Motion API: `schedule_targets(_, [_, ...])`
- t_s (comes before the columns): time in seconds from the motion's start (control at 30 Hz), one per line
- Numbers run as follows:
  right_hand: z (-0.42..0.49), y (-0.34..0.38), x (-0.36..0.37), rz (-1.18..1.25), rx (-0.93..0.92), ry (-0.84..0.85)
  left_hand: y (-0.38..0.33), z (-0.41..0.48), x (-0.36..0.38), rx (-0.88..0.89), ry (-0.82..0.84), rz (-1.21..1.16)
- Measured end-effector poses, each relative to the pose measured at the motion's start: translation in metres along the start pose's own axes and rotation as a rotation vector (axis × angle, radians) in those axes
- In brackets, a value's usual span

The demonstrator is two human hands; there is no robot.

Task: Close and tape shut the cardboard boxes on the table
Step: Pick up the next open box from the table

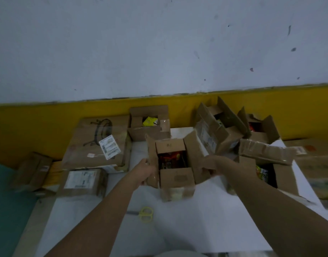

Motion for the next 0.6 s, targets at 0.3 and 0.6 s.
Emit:
schedule_targets(0.3, [-0.035, -0.043, 0.038, -0.179, -0.027, -0.213, 0.067, -0.027, 0.035, -0.045, 0.224, -0.180])
schedule_targets(0.6, [-0.051, -0.020, 0.096, -0.595, -0.365, -0.903, 0.088, -0.039, 0.058, 0.050, 0.287, -0.385])
Point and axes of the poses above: each hand's wrist, its own z-axis towards the middle knuckle, its own x-axis out of the palm, y = z × x, the point moved 3 cm from there along z, towards the middle knuckle, and after that the axes turned 13 degrees about y, right-handed, at the moved point
